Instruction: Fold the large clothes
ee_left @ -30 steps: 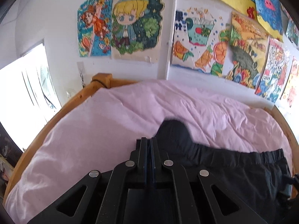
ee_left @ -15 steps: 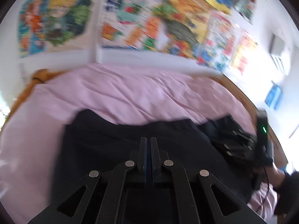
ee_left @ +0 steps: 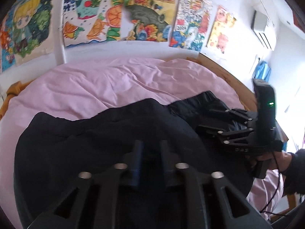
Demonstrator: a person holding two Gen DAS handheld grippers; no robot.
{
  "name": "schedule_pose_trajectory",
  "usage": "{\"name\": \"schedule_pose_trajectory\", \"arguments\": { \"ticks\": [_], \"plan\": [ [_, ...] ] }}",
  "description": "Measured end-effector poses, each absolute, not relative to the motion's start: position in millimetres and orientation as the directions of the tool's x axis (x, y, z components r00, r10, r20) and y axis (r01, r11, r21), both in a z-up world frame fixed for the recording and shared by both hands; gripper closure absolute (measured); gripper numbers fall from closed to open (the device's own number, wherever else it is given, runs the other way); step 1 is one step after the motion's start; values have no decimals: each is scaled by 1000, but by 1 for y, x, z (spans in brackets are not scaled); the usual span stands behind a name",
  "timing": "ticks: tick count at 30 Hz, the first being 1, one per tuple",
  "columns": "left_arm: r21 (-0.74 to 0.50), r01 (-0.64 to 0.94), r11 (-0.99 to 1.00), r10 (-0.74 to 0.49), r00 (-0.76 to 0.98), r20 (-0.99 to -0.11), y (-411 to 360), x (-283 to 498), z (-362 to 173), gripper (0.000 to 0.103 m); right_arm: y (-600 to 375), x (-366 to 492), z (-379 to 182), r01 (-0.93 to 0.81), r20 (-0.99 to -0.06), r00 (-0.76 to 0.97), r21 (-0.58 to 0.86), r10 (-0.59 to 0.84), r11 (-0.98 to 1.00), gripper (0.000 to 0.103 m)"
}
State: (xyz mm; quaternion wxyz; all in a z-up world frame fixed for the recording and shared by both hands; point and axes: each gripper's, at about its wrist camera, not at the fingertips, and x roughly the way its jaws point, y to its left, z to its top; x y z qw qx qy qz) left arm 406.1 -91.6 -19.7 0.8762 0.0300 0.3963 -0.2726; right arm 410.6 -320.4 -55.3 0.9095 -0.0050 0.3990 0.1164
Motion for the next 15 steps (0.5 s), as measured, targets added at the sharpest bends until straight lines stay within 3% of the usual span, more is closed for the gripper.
{"name": "schedule_pose_trajectory", "arguments": {
  "ticks": [2,6,15],
  "plan": [
    [-126,514,849,-441,554,-706,-99,399,-21,43,-325,397,-51,-195,-721,669,64,181,979,37],
    [-24,467,884,-335,597,-729,-108,402,-35,41,-335,382,-51,-168,-705,696,21,134,986,26],
    [24,438,899,-264,585,-767,-110,415,-69,36,-346,402,-85,-166,-748,640,91,177,982,14]
  ]
}}
